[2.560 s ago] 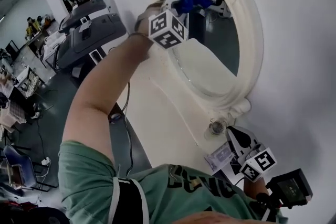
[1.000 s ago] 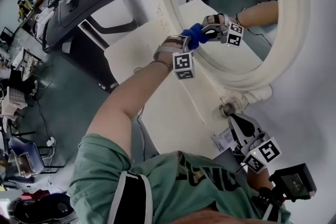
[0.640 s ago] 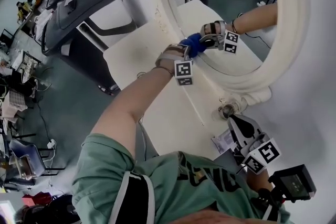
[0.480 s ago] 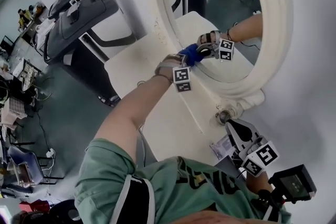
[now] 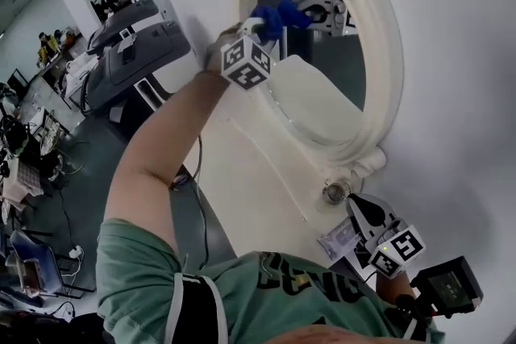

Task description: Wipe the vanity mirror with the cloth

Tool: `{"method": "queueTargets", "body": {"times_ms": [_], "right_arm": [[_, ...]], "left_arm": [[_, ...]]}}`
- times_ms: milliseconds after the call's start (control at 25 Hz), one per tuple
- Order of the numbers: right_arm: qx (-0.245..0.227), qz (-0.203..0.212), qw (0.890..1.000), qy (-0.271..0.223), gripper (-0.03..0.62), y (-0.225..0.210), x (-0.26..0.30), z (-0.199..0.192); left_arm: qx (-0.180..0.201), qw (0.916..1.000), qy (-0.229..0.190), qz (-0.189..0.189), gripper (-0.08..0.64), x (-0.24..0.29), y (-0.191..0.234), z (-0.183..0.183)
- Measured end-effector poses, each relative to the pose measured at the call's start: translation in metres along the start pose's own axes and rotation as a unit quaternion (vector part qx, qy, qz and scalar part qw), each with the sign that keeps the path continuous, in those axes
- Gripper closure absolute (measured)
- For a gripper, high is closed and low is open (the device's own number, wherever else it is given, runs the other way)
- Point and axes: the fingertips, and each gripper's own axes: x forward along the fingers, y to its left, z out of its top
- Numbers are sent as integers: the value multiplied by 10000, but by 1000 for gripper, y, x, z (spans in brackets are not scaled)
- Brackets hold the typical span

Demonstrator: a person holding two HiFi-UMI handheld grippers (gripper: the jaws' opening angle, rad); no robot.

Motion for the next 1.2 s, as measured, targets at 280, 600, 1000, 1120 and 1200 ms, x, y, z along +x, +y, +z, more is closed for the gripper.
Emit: {"method": "queueTargets", "body": {"times_ms": [280,600,1000,1120,1200], "right_arm": [[-54,75,9998,-189,580,2,-4,7],[71,63,9997,-217,580,3,-9,10],[196,227,9995,71,580,18,6,2],[223,269,9993,161,580,21,8,-2],[273,276,9991,195,580,21,11,-5]], "left_arm": [[483,9959,-331,697,495,-26,106,102],[909,9899,-213,1066,495,-26,110,115],[1366,9898,46,396,495,-12,-22,41],[1328,9908,243,-39,495,-2,-85,3],[1242,9912,362,-285,495,5,-123,-20]]}}
